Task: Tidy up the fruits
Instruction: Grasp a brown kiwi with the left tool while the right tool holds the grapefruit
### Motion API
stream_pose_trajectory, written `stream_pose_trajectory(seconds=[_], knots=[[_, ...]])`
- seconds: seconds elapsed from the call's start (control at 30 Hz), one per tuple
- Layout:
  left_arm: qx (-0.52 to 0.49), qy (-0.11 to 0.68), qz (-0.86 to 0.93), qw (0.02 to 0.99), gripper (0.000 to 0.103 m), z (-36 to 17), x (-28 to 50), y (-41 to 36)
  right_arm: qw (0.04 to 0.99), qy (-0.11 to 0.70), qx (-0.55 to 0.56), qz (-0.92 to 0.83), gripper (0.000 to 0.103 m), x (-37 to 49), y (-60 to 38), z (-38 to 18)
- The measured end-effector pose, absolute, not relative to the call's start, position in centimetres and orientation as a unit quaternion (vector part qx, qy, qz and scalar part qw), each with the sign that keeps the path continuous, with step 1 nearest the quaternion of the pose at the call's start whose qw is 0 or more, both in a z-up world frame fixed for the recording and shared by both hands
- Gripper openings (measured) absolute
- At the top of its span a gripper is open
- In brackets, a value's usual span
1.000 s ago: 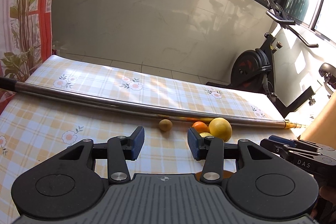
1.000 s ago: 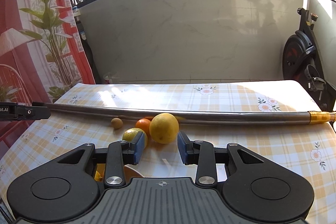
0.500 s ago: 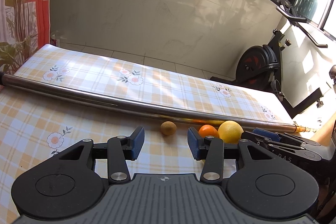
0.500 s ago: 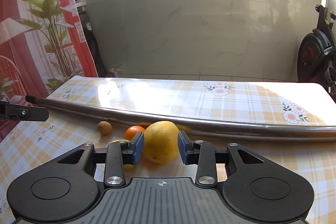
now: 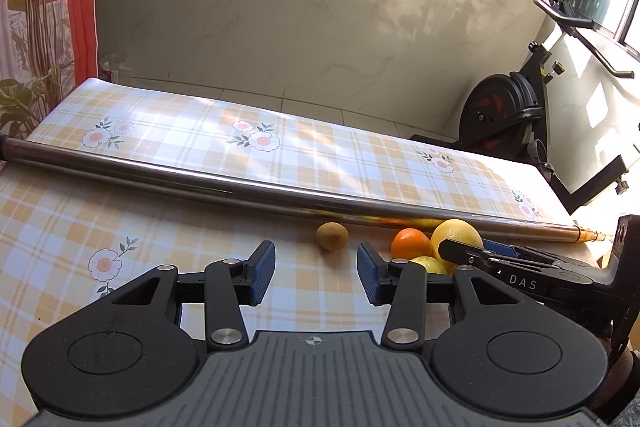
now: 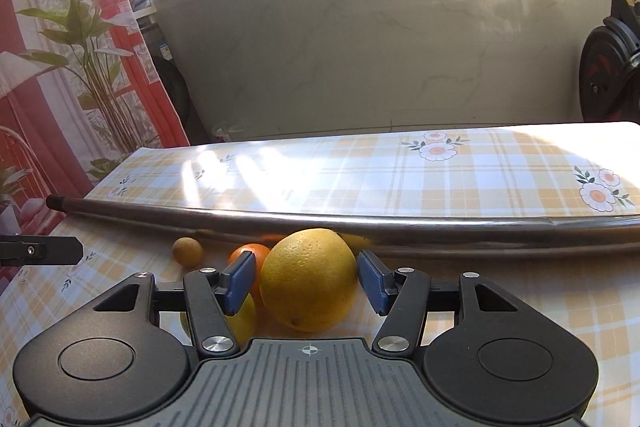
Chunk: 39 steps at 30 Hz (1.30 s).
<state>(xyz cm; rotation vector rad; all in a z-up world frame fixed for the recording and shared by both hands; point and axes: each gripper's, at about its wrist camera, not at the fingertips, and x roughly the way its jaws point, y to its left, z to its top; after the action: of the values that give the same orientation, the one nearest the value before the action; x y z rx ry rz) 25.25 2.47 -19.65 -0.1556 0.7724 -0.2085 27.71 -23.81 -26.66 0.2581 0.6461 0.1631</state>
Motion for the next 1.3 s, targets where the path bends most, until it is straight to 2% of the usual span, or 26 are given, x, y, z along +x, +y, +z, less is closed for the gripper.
stream_pose_trajectory(seconds=[0.13,0.3,0.47,1.17,1.3], knots=[[-0.068,0.377,-0.103,0.918,0.048,-19.6,25.5,2.0,0.932,0.317,0.153,0.087,0.052,27.6,-24.5,-27.5],[-0.062,0.381,-0.104,0.917,0.048,-19.7,26.2,1.7,0.942,0.305,0.121,0.071,0.052,26.3,-24.3,-27.5],[-0.065,0.388,-0.108,0.913,0.048,-20.2,27.3,1.2,0.943,0.297,0.139,0.053,0.052,24.6,-25.8,-27.6],[-0.067,0.433,-0.088,0.894,0.047,-25.6,33.5,-2.0,0.947,0.272,0.166,0.044,0.052,22.3,-27.3,-28.8],[-0.066,0.432,-0.089,0.895,0.044,-26.1,33.8,-2.3,0.947,0.271,0.164,0.046,0.052,22.2,-27.2,-28.8]])
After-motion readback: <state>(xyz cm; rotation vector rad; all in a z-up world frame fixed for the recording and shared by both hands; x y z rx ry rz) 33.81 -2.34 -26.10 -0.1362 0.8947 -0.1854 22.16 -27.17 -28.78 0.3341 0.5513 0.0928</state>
